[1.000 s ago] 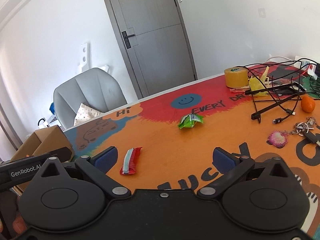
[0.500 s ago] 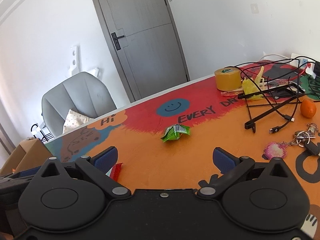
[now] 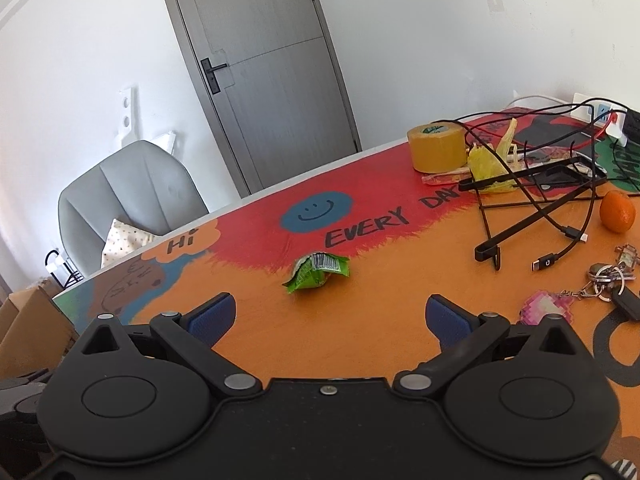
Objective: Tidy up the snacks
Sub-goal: 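Grasp the red candy bar with the left gripper while the right grasps the green snack bag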
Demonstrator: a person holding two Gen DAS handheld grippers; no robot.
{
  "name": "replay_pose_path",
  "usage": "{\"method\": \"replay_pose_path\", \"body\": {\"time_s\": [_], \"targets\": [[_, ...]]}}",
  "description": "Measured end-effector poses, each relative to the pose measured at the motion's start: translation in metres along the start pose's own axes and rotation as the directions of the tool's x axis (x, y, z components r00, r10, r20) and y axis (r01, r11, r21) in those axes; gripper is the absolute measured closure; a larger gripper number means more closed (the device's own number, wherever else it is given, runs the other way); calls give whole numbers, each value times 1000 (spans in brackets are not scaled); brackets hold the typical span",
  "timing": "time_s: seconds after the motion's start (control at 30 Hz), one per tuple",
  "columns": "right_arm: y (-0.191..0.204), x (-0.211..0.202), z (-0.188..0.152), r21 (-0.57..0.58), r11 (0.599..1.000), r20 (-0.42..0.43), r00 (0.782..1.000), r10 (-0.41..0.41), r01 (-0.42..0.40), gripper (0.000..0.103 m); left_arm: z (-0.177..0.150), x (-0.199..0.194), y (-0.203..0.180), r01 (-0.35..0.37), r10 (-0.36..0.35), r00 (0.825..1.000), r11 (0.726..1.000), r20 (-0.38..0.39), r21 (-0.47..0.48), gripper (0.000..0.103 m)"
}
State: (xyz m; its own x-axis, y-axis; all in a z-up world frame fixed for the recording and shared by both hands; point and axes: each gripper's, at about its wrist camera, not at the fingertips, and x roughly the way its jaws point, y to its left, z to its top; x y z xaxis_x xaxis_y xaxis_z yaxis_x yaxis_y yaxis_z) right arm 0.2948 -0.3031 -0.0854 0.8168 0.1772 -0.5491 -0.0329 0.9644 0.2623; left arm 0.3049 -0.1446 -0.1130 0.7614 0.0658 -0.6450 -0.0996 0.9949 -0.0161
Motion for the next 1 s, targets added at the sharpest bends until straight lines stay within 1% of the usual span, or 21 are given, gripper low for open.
{"method": "replay_pose_path", "body": {"time_s": [0.03, 0.1, 0.13, 0.17, 0.2, 0.23, 0.27, 0.3, 0.33, 0.5, 0.73, 0.83, 0.9, 1.0], "targets": [[-1, 2, -1, 0, 1000, -4, 1000, -1, 1, 0, 0, 3, -1, -2, 2, 1000, 1000, -8, -4, 30], [-3, 7, -2, 2, 1000, -12, 1000, -4, 4, 0, -1, 10, -2, 1, -1, 1000, 1000, -26, -15, 39], [-3, 9, -2, 2, 1000, -15, 1000, -5, 5, 0, -1, 14, -2, 2, -3, 999, 1000, -40, -18, 42], [-4, 11, -1, 3, 1000, -16, 1000, -7, 7, 0, -2, 18, -3, 3, -4, 998, 1000, -63, -22, 47], [-4, 13, -1, 6, 1000, -17, 1000, -8, 9, 0, -2, 19, -4, -5, 4, 998, 1000, -57, -20, 51], [-5, 16, 0, 5, 1000, -16, 1000, -7, 7, 0, -2, 19, -5, -12, 11, 999, 1000, -51, -15, 58], [-4, 18, 1, 0, 1000, -15, 1000, -4, 4, 0, -1, 21, -6, -21, 21, 999, 1000, -48, -12, 67], [-3, 19, 1, -6, 1000, -15, 1000, -2, 2, 0, 0, 22, -5, -14, 14, 999, 1000, -48, -15, 80], [-3, 21, 2, -12, 1000, -14, 1000, -1, 1, 0, 1, 23, -3, -14, 13, 999, 1000, -48, -20, 84], [-1, 32, 6, -18, 1000, -19, 1000, 2, -2, 0, 6, 27, 7, -18, 16, 999, 998, -44, -54, 84], [4, 48, 13, -39, 999, -22, 1000, 1, -2, 1, 17, 27, 24, -44, 42, 999, 996, -22, -78, 84], [9, 58, 15, -55, 999, -33, 999, -4, 3, 2, 22, 28, 33, -54, 52, 999, 994, -15, -92, 84], [12, 64, 17, -64, 998, -37, 999, -4, 1, 5, 25, 28, 39, -60, 59, 998, 993, -9, -99, 84], [15, 75, 19, -87, 996, -44, 999, -12, 8, 6, 28, 30, 45, -55, 55, 998, 993, -4, -109, 84]]}}
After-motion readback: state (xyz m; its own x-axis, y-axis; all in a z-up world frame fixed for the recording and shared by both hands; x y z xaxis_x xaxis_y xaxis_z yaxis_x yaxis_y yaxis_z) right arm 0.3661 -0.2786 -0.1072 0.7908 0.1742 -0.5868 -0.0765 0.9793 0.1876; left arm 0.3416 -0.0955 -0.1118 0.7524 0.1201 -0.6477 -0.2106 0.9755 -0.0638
